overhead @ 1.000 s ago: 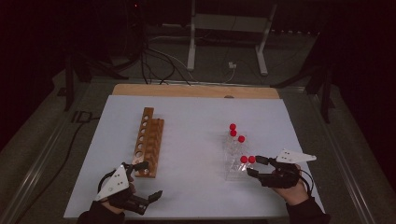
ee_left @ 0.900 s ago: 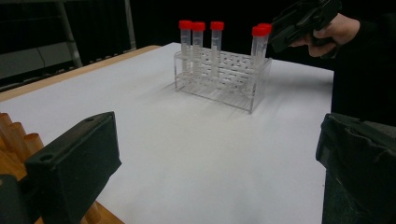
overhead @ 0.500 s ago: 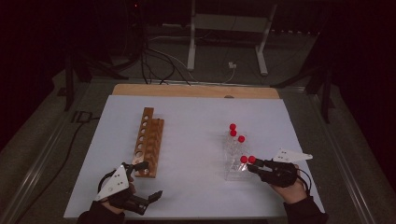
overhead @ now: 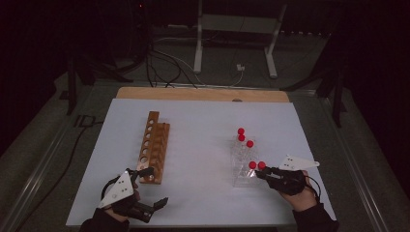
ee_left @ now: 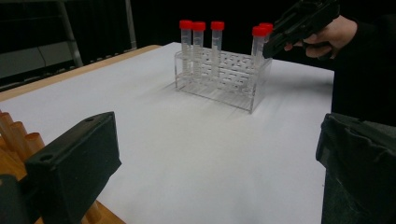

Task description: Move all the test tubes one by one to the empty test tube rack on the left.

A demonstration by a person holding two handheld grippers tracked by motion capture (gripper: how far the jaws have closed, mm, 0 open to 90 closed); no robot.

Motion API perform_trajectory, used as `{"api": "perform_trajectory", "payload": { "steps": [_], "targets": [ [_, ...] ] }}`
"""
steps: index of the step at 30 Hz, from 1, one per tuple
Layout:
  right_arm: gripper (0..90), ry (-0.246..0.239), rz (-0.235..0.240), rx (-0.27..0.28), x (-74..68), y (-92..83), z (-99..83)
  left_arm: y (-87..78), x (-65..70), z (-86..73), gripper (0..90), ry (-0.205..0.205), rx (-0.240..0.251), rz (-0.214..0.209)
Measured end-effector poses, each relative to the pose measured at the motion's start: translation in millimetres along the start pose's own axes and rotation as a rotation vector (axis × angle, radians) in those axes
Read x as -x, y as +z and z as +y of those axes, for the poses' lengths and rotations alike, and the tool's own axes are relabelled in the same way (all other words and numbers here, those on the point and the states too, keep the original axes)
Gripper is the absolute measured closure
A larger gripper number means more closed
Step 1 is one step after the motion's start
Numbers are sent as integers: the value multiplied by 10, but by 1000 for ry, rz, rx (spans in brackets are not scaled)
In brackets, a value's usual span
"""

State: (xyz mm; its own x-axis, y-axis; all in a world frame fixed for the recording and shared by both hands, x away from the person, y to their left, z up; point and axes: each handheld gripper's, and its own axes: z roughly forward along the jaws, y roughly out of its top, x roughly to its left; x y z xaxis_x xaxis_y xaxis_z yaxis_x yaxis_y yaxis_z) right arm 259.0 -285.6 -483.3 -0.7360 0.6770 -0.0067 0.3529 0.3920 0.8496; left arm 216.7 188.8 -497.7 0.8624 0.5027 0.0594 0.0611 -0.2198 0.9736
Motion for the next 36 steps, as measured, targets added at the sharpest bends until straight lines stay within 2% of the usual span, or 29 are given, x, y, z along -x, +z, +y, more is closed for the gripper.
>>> {"api": "perform_trajectory", "payload": {
  "steps": [6, 11, 16, 23, 25, 27, 29, 32, 36],
  "targets": [
    [748, 6, -7, 49, -12, -93, 63, -1, -2, 0, 4, -1, -1, 1],
    [749, 15, 1, 63, 1, -142, 104, -1, -4, 2, 4, -8, -2, -1],
    [749, 13, 5, 80, 17, -189, 153, -10, -35, 4, 4, -45, 8, -12],
    [749, 19, 9, 114, 52, -285, 260, -5, -11, 5, 4, -19, 2, -7],
    [749, 17, 10, 120, 60, -299, 280, -6, -15, 4, 4, -23, 5, -9],
    [750, 12, 4, 132, 75, -326, 327, -9, -20, 2, 4, -28, 6, -4],
    [749, -1, -30, 150, 96, -360, 403, -9, -22, 3, 4, -32, 5, -11],
    [749, -4, -43, 162, 109, -365, 444, 4, -10, 8, 4, -26, -5, -24],
    [749, -11, -36, 179, 113, -355, 520, 16, 16, 38, 4, -22, -4, -27]
  ]
}}
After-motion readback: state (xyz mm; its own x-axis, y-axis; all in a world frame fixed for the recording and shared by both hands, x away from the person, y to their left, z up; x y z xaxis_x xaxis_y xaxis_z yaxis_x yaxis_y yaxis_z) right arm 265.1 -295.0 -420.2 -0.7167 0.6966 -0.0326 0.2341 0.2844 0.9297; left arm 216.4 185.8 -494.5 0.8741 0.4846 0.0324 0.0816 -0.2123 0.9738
